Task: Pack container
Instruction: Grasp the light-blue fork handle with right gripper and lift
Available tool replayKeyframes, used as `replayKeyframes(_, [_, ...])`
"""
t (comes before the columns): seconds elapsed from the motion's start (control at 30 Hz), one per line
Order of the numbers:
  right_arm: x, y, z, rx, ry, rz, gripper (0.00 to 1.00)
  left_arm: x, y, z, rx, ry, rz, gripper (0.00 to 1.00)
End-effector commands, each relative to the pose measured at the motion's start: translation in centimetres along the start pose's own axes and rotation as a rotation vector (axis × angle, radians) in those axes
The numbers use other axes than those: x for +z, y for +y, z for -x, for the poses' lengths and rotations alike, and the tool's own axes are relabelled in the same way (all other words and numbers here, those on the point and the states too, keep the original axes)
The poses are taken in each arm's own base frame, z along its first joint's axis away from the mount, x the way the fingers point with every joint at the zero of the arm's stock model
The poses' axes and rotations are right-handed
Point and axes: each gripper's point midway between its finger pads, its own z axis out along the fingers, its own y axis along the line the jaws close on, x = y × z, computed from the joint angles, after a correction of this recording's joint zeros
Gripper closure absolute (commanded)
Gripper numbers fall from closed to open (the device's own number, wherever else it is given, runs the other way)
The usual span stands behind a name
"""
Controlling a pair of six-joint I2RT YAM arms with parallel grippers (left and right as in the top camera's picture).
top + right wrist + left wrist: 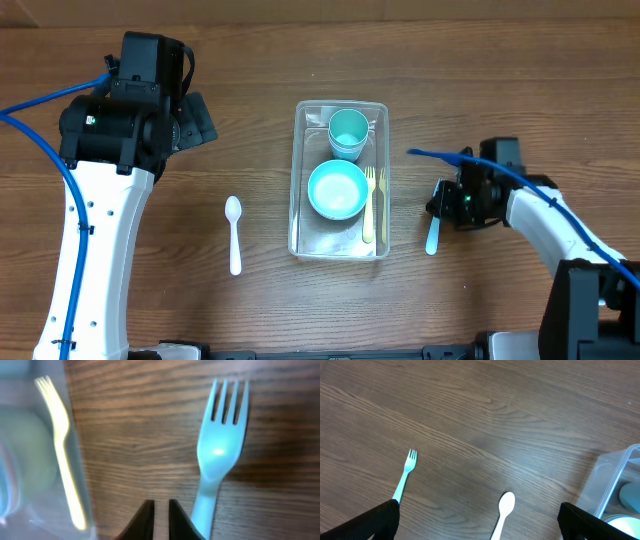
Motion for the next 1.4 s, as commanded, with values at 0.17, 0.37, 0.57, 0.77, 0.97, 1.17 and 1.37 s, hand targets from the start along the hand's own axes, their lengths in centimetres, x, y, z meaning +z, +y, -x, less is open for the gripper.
replayKeyframes(0.17, [-3.5,0.5,1.8,0.002,0.009,-0.067,0.0,-0.7,0.3,0.7,-0.033,-0.027,-0.001,0.0])
replayKeyframes(0.37, [-4.0,-3.2,0.5,0.141,0.027,-0.286,0.09,-0.7,0.3,0.7,-0.033,-0.027,-0.001,0.0])
replayKeyframes(0.57, [-2.4,-2.9,-0.8,0.099,0.051,-0.306,0.26,-0.7,0.3,0.7,-0.033,-0.027,-0.001,0.0])
replayKeyframes(0.77, [-0.5,-2.9,-1.4,0.083,0.031,-0.302,0.26,-0.7,0.3,0.7,-0.033,-0.027,-0.001,0.0])
replayKeyframes(0.97, [0.1,-3.1,-1.2,0.097,0.006,-0.296,0.38,-0.7,0.3,0.7,-0.033,-0.027,-0.001,0.0])
replayKeyframes(1.17, [1.4,-4.4,-2.2,0.098,-0.007,-0.315,0.44,-0.7,0.3,0.7,-0.033,-0.027,-0.001,0.0])
replayKeyframes(1.37, [1.1,-5.5,-2.1,0.099,-0.02,-0.377,0.56,-0.7,0.3,0.7,-0.033,-0.027,-0.001,0.0])
